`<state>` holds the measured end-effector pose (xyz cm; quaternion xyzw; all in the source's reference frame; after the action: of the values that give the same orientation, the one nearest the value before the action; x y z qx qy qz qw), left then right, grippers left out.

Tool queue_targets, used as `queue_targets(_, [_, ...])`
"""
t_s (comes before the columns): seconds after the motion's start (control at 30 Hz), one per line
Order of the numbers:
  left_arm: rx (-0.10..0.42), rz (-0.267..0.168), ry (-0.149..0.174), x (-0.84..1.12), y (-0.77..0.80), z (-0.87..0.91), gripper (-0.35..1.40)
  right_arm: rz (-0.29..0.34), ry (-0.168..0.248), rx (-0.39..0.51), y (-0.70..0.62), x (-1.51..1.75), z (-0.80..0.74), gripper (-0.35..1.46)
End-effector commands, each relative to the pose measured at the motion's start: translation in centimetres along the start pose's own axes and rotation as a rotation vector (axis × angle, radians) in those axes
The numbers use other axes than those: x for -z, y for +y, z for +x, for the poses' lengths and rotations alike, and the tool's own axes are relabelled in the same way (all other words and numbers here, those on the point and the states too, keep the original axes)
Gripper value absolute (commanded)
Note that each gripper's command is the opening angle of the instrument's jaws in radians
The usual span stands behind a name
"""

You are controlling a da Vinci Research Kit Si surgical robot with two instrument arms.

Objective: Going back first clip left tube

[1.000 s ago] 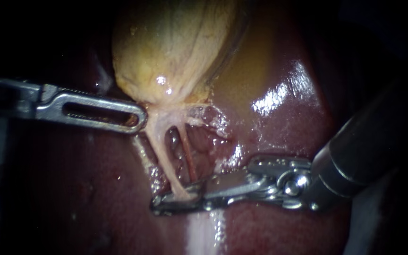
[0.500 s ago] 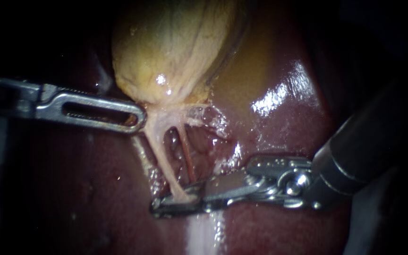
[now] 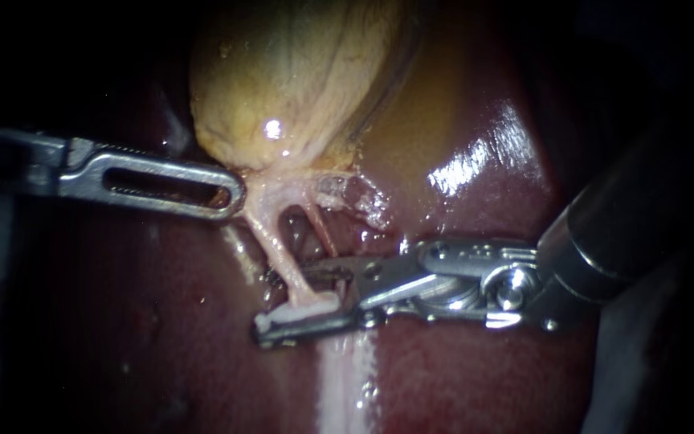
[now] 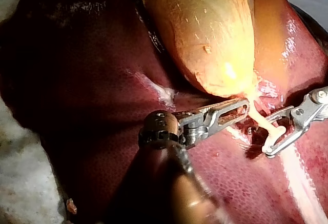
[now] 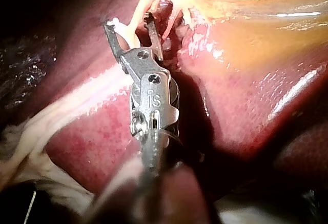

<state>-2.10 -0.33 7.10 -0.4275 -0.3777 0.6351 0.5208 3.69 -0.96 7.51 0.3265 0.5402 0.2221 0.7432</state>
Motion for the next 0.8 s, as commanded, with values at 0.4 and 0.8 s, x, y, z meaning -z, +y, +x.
queue_targets(0.4, [0.0, 0.0, 0.0, 0.01, 0.0, 0.0, -0.35, 0.097, -0.028, 0.009, -0.18, 0.04, -0.07, 0.49])
queue_targets(0.8, [0.0, 0.0, 0.0, 0.01, 0.0, 0.0, -0.35, 0.106, -0.031, 0.01, -0.19, 0.09, -0.07, 0.49])
